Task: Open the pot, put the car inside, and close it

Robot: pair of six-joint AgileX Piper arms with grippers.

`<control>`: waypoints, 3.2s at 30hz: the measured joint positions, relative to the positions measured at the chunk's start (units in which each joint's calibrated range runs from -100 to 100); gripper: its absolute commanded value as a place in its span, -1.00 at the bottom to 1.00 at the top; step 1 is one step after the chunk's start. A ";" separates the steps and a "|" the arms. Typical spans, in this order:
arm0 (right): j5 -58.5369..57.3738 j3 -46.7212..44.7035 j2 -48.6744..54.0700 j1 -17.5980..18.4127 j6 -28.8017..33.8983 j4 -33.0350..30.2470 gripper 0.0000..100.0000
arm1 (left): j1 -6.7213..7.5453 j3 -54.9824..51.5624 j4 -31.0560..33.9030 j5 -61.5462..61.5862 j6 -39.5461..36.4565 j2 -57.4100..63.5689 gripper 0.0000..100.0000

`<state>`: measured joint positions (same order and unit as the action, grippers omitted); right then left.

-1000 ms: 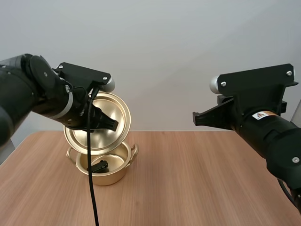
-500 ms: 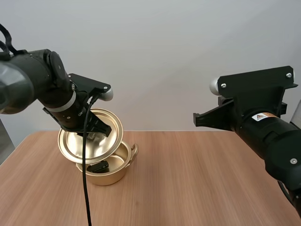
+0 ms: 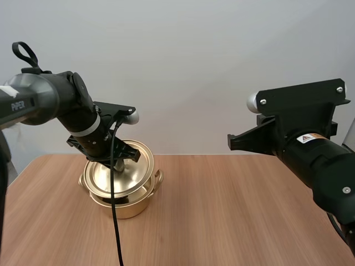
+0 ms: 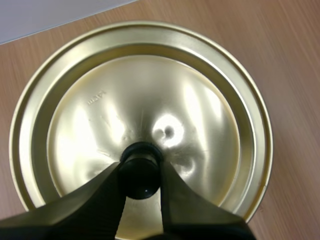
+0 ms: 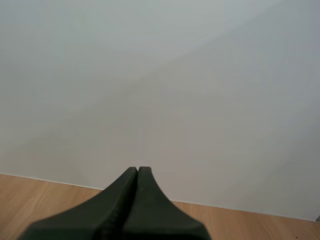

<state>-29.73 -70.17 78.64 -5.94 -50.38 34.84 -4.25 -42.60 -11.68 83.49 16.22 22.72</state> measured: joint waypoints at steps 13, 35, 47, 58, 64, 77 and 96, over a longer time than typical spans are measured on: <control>-0.69 0.00 0.00 0.00 0.00 0.00 -1.00 | 0.00 0.00 0.12 0.66 0.20 -4.90 -1.00; -1.94 0.00 0.00 0.00 0.00 0.00 -1.00 | 0.00 0.00 0.80 -2.76 0.20 -10.86 -1.00; -1.94 0.00 0.00 0.00 0.00 0.00 -1.00 | 0.00 0.00 0.80 -2.42 0.20 -10.86 -0.50; -1.94 0.00 0.00 0.00 0.00 0.00 -1.00 | 0.00 0.00 -0.06 -0.62 0.20 -10.86 -0.41; -1.94 0.00 0.00 0.00 0.00 0.00 -1.00 | 0.00 0.00 -0.34 -3.46 0.20 -10.33 -0.12; -2.84 0.00 0.00 0.00 0.00 0.00 -1.00 | 0.00 0.00 -1.22 -4.94 0.20 -10.04 0.54; -3.43 0.00 0.00 0.00 0.00 -1.53 -1.00 | 0.07 2.50 -16.72 -31.38 1.47 11.66 0.54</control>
<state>-33.15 -70.17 78.64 -5.94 -50.38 33.31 -4.18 -40.11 -28.40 52.11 17.69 34.37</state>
